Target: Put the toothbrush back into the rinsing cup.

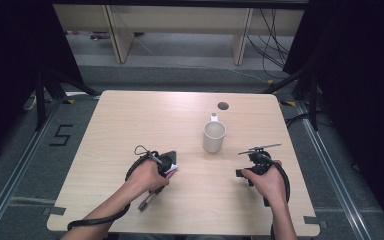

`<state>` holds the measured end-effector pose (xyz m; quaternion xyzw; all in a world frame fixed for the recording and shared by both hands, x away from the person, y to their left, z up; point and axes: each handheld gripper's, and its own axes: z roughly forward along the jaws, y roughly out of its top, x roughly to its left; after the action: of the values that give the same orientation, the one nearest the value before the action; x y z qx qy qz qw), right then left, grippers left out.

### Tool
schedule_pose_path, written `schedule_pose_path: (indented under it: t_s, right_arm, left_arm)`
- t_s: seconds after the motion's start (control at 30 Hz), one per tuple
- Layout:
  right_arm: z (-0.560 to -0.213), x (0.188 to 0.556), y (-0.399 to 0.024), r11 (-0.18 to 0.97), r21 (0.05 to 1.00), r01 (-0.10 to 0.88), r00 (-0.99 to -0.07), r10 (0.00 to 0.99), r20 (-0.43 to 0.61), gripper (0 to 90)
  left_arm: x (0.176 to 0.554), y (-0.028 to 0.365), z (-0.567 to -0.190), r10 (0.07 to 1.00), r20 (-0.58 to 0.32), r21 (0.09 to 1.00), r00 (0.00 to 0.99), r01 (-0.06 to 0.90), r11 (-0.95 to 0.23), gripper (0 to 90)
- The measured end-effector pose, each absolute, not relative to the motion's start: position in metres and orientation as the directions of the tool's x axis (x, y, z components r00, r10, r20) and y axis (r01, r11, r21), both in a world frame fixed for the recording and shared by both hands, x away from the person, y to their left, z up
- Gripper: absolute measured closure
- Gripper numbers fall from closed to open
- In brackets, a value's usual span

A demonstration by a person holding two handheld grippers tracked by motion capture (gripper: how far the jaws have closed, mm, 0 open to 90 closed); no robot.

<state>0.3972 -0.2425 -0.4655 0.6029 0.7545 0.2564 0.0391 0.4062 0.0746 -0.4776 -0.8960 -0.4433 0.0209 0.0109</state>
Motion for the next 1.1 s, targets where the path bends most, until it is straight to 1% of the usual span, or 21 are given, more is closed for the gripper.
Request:
schedule_pose_path:
  t_s: [0.2,0.3,0.33,0.43,0.5,0.57,0.67,0.73,0.83,0.87,0.9,0.93,1.0,1.03,1.07,1.1]
  right_arm:
    - [-0.466,0.397,-0.243,0.141,0.435,0.889,-0.270,0.930,0.251,59.8]
    - [-0.465,0.397,-0.243,0.147,0.436,0.888,-0.273,0.931,0.242,59.7]
    - [-0.466,0.397,-0.242,0.135,0.435,0.890,-0.265,0.931,0.253,59.7]
    - [-0.466,0.397,-0.243,0.142,0.433,0.890,-0.268,0.932,0.245,59.7]
    - [-0.466,0.397,-0.243,0.145,0.434,0.889,-0.271,0.931,0.244,59.7]
    - [-0.466,0.397,-0.243,0.145,0.433,0.890,-0.271,0.931,0.244,59.7]
    - [-0.466,0.397,-0.243,0.144,0.434,0.889,-0.270,0.932,0.244,59.7]
    - [-0.466,0.397,-0.242,0.136,0.437,0.889,-0.267,0.930,0.254,59.8]
    - [-0.465,0.397,-0.243,0.139,0.461,0.876,-0.273,0.932,0.238,59.8]
    - [-0.464,0.397,-0.242,0.121,0.454,0.883,-0.266,0.926,0.269,59.8]
    - [-0.464,0.397,-0.244,0.144,0.475,0.868,-0.282,0.931,0.233,59.8]
    - [-0.463,0.397,-0.243,0.134,0.476,0.869,-0.278,0.929,0.246,59.8]
    - [-0.463,0.397,-0.243,0.138,0.489,0.861,-0.289,0.925,0.248,59.8]
    - [-0.462,0.396,-0.241,0.120,0.488,0.864,-0.276,0.925,0.260,59.8]
    - [-0.462,0.396,-0.241,0.123,0.502,0.856,-0.285,0.923,0.260,59.8]
    - [-0.461,0.396,-0.240,0.126,0.508,0.852,-0.288,0.924,0.253,59.9]
  left_arm:
    - [0.404,0.077,-0.476,0.766,-0.031,-0.019,0.642,0.766,-0.643,79.6]
    - [0.402,0.079,-0.473,0.754,-0.044,0.008,0.656,0.755,-0.656,79.7]
    - [0.401,0.079,-0.472,0.754,-0.045,0.026,0.656,0.755,-0.655,79.7]
    - [0.399,0.080,-0.468,0.728,-0.048,0.027,0.684,0.730,-0.683,79.7]
    - [0.396,0.080,-0.466,0.711,-0.073,0.040,0.699,0.714,-0.699,79.6]
    - [0.394,0.079,-0.463,0.695,-0.081,0.029,0.715,0.699,-0.715,79.7]
    - [0.393,0.079,-0.461,0.682,-0.076,0.050,0.727,0.686,-0.726,79.8]
    - [0.393,0.079,-0.458,0.683,-0.082,0.084,0.726,0.688,-0.721,79.8]
    - [0.394,0.080,-0.451,0.673,-0.083,0.136,0.735,0.677,-0.723,79.8]
    - [0.393,0.081,-0.450,0.670,-0.083,0.159,0.738,0.673,-0.722,79.8]
    - [0.395,0.083,-0.447,0.649,-0.083,0.193,0.756,0.652,-0.734,79.8]
    - [0.395,0.084,-0.446,0.644,-0.086,0.209,0.760,0.645,-0.735,79.8]
    - [0.393,0.087,-0.443,0.634,-0.093,0.271,0.768,0.632,-0.726,79.8]
    - [0.392,0.088,-0.440,0.627,-0.086,0.271,0.774,0.624,-0.733,79.7]
    - [0.391,0.089,-0.439,0.629,-0.088,0.287,0.772,0.624,-0.727,79.8]
    - [0.392,0.092,-0.437,0.605,-0.072,0.321,0.793,0.592,-0.739,79.8]
